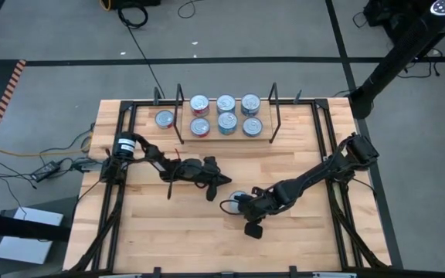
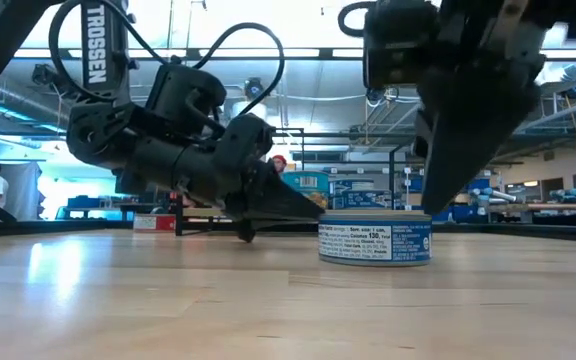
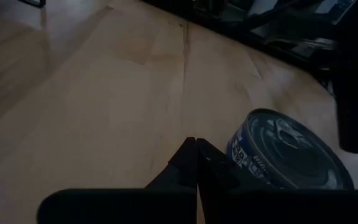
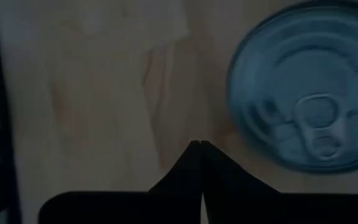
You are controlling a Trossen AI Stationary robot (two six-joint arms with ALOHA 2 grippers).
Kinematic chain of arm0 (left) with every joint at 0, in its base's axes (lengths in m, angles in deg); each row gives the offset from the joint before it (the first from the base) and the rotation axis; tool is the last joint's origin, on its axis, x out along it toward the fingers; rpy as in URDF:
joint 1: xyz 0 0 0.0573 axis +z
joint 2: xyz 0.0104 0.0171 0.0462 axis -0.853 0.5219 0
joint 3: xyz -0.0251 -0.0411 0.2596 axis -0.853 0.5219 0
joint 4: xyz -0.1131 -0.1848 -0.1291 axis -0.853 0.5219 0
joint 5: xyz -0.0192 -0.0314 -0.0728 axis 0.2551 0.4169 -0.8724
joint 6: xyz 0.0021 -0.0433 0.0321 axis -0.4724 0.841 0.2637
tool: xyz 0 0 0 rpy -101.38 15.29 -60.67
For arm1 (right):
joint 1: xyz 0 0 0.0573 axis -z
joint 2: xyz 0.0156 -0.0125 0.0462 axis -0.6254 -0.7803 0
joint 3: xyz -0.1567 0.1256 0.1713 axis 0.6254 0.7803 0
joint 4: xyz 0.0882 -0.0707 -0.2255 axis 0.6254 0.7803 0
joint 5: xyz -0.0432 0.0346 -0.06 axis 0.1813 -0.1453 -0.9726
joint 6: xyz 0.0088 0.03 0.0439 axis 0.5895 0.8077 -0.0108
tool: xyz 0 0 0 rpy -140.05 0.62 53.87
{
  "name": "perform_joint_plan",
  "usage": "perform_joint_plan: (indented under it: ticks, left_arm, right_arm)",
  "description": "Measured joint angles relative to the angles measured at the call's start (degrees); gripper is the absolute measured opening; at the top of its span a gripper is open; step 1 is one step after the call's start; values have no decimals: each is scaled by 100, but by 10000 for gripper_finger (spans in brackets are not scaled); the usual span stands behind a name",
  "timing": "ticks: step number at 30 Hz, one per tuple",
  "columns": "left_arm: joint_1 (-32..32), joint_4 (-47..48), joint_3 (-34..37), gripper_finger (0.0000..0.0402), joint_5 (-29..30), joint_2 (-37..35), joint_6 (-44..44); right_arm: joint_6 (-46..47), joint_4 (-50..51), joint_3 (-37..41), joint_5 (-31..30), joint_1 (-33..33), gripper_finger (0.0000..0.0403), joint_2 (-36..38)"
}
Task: Stack canned seafood by type on shelf
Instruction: Stack the blue tuna can on top of the other blue tuna can
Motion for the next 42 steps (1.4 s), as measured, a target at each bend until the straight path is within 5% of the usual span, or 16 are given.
perform_joint_plan:
  ticks: [19,42]
  left_arm:
    - [-2,1493,-875,3,-104,7,-629]
    - [-317,2579,-1199,3,-361,-9,-1057]
  right_arm:
    - [109,-879,768,-71,74,8,2]
    - [449,-841,520,-364,305,8,111]
